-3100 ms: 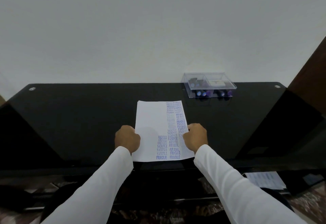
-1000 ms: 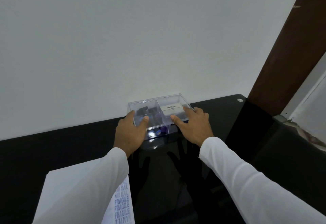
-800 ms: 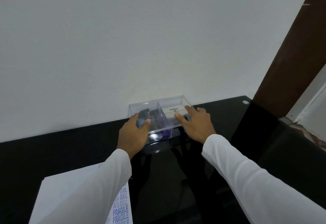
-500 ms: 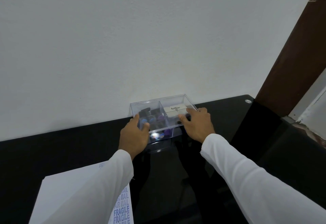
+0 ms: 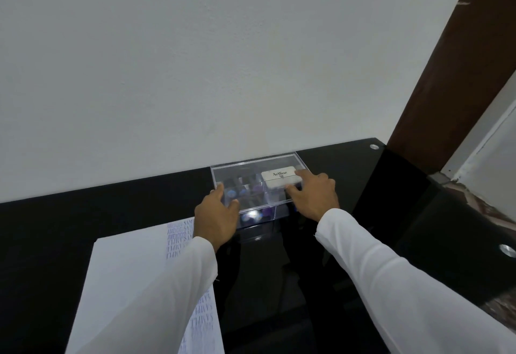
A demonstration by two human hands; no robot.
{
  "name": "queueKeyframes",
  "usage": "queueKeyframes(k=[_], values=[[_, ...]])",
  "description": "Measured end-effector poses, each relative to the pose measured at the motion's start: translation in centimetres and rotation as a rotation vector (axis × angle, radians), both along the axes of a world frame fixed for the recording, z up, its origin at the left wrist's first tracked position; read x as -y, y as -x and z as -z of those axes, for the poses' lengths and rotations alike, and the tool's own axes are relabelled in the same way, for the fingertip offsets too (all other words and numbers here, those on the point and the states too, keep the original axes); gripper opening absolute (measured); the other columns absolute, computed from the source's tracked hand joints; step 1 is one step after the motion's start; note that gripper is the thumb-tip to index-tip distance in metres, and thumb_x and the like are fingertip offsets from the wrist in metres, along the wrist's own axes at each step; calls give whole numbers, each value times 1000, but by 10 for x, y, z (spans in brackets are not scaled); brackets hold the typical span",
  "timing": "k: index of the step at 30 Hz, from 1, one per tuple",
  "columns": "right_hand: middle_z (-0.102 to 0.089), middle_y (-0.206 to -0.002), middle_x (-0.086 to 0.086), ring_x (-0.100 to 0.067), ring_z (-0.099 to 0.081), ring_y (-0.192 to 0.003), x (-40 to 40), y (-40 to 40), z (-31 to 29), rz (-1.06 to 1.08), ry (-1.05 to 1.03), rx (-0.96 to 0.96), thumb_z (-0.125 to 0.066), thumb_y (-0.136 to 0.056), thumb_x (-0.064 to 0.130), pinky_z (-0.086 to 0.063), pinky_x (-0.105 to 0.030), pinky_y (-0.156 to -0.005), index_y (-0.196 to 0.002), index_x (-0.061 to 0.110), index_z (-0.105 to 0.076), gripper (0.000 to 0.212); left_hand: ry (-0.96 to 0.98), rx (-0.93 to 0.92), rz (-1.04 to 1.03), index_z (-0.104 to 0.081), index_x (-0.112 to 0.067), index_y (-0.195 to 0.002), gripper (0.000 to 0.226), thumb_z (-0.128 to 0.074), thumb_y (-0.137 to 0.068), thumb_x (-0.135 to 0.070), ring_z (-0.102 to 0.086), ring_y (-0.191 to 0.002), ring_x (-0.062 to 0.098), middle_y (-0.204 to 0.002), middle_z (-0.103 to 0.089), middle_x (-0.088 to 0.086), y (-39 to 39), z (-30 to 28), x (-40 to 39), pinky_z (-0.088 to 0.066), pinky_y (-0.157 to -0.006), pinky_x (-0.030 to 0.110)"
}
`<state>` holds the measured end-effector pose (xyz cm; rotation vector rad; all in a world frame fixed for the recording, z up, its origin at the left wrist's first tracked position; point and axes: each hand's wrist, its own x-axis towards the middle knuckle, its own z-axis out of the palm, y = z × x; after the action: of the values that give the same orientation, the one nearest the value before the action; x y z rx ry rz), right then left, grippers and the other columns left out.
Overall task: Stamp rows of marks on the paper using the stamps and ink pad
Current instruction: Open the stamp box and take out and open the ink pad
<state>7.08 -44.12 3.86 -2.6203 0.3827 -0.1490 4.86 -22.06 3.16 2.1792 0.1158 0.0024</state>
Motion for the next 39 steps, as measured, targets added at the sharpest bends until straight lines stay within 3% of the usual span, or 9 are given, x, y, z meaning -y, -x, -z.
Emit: queueKeyframes(k=[6,14,21,26,39], values=[[-40,-134,-12,-36,-40,-125,5,60,2,35,-49,0,-53,-89,52,-39,-46,-106,-142,37,-49,55,27,-31,-21,-38,-17,-154,61,-61,-100,-30,-50,-135,30,-151,-49,7,59,-7,5,-39,-111,38],[-40,-129,-8,-29,-61,-107,5,134,8,96,-211,124,-65,-88,47,-45,-29,-96,-131,28,-63,47,18,-12,-56,-43,-15,-151,61,-65,-97,-35,-52,-133,34,-150,-50,9,138,-9,6,-42,-109,41],[-48,-132,-12,-31,-59,-113,7,191,17,111,-187,152,-64,-88,48,-47,-33,-97,-131,30,-63,47,16,-16,-51,-46,-16,-150,62,-67,-95,-36,-53,-132,34,-148,-52,10,194,-10,6,-41,-109,41],[-60,-131,-7,-26,-62,-113,11,197,23,82,-173,175,-64,-85,51,-49,-32,-95,-127,30,-66,48,37,-10,-76,-48,-15,-148,63,-71,-93,-36,-53,-132,33,-148,-53,9,207,-9,5,-41,-109,38],[-62,-130,-6,-26,-63,-113,20,209,30,47,-133,179,-63,-82,54,-50,-34,-97,-125,29,-67,50,52,-5,-109,-52,-17,-145,63,-75,-89,-37,-54,-131,31,-146,-55,8,226,-6,8,-44,-107,40]])
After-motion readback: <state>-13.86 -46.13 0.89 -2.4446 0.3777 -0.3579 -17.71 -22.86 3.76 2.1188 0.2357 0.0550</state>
